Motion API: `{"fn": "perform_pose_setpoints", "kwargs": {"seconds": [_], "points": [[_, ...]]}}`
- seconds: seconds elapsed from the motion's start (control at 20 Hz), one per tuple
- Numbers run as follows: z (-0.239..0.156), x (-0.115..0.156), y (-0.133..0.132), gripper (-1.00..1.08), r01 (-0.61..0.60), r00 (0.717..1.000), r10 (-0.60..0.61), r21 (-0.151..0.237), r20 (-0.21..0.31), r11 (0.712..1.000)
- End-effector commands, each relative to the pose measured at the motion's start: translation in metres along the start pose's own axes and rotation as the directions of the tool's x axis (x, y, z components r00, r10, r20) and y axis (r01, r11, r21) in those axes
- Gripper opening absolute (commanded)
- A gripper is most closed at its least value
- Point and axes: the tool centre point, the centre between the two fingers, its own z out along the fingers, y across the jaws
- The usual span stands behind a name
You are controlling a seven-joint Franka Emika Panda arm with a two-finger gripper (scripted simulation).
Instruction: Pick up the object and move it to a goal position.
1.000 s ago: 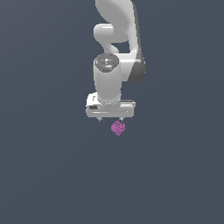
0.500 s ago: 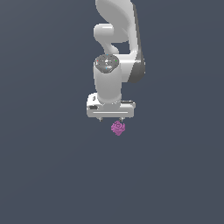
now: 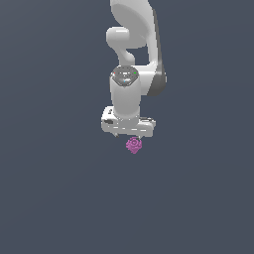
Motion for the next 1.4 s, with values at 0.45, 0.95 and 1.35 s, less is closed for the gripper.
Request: {"fn": "perform_pose_setpoints", "kwargs": {"seconds": [0.45,0.95,1.35], "points": [[0.026,-0.011,-0.013,1.0,-0.258,0.966,0.258,-0.008,-0.01,0.966],[0.047,-0.022,-0.022,1.0,-0.462,0.887,0.462,-0.012,-0.023,0.887],[0.056,-0.027,-0.026,1.0,-0.546,0.838,0.545,-0.012,-0.03,0.838]]}}
